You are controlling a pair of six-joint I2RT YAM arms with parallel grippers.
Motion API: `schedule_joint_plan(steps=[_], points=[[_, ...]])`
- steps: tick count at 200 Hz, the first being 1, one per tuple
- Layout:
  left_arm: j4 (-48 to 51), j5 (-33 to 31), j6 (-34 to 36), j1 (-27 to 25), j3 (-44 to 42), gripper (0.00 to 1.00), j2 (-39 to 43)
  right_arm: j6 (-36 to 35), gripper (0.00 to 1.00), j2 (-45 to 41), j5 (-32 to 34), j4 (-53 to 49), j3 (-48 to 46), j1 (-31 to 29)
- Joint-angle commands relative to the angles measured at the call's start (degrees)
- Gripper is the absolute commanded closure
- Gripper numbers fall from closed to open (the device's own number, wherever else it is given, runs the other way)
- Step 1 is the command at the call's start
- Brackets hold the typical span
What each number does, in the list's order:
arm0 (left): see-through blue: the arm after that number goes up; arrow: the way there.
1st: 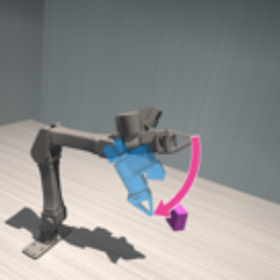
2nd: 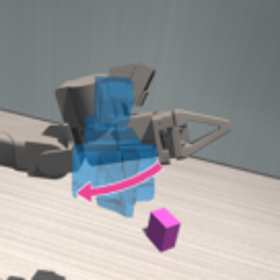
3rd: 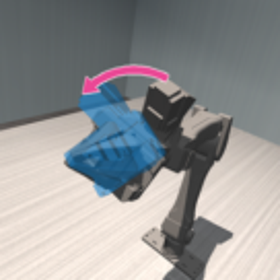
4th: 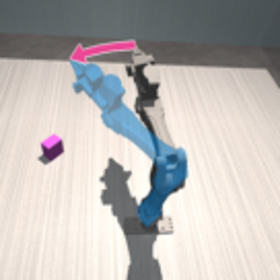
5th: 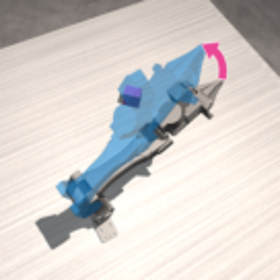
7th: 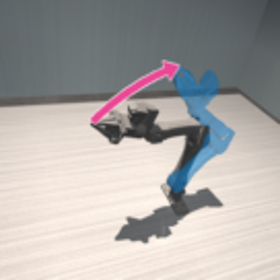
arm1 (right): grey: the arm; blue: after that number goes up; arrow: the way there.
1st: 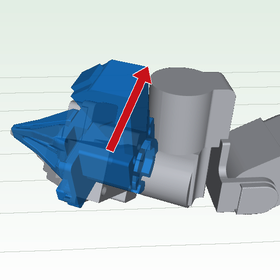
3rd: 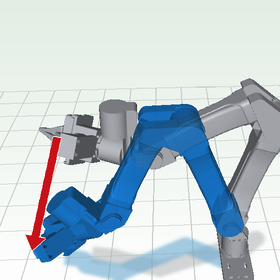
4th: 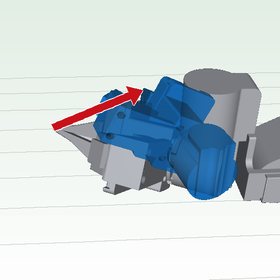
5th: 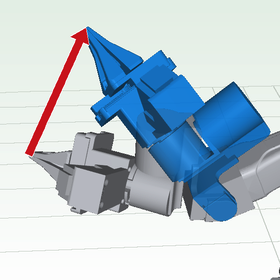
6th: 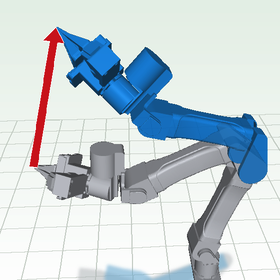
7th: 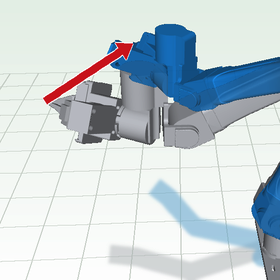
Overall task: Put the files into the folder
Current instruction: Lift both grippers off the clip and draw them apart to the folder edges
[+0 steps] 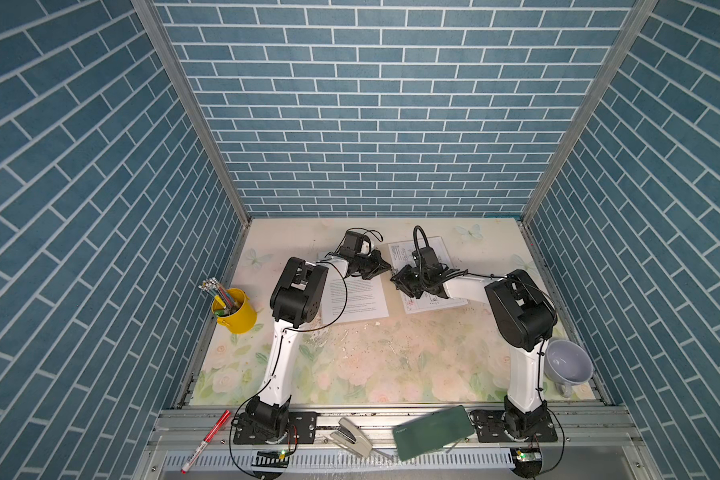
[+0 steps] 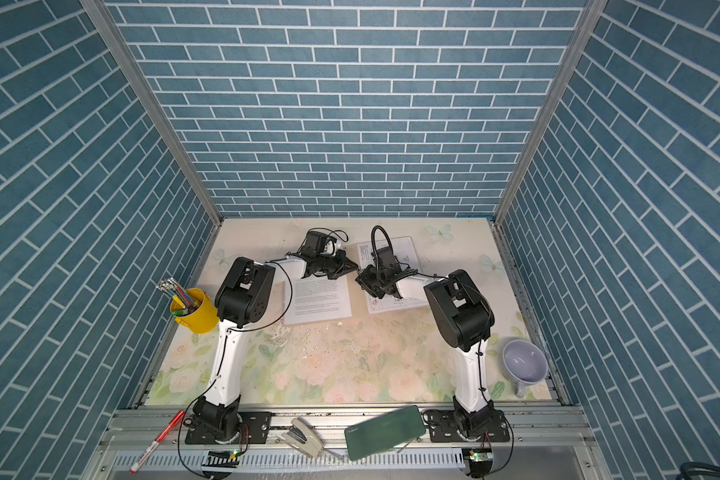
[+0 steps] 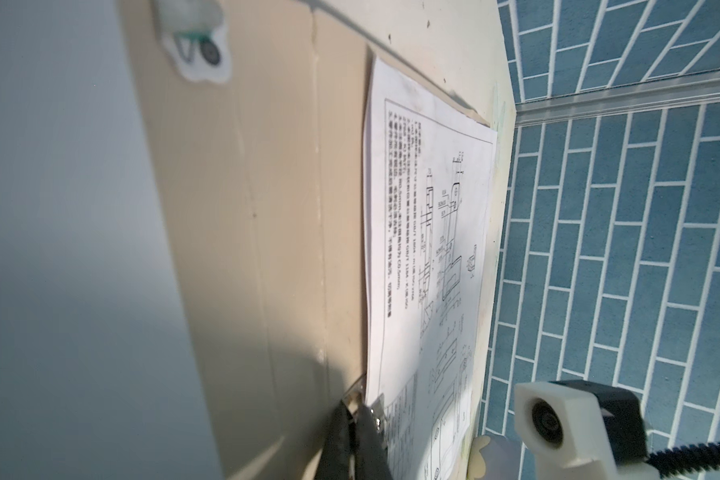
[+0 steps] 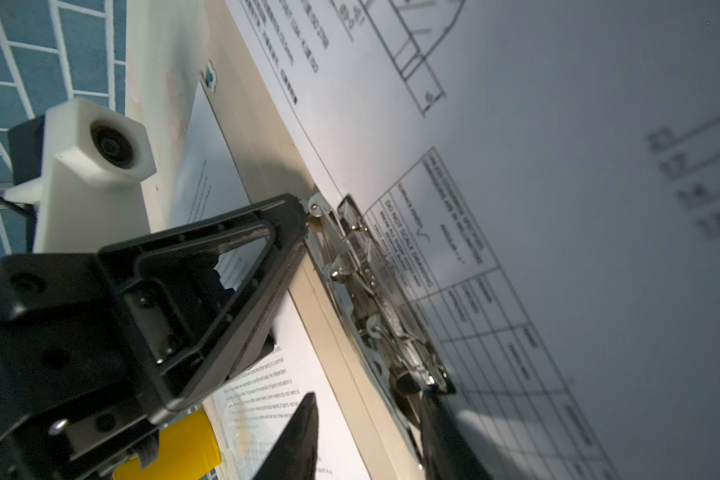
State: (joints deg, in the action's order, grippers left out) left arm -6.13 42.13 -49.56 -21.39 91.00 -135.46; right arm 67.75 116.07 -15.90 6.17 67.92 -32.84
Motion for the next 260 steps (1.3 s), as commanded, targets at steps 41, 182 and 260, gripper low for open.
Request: schedule_joint_plan(steps=[41,182,260], points=[[1.3,0.5,1.3,0.5,-0.2,0.94,-0.1,4.8,0.51,2.7,2.0,-4.2,-7.4,1.0],[0.1,0.8,0.2,0.6,0.7,0.93,-1.1,11.5,0.38,-5.4,-1.1,-5.6,-7.5,-0.5],[-3.0,2.9,-1.0,0.7,0.9,0.78,0.6,2.3,0.39,-10.2,-1.5,-0.4,-5.3,-1.0]])
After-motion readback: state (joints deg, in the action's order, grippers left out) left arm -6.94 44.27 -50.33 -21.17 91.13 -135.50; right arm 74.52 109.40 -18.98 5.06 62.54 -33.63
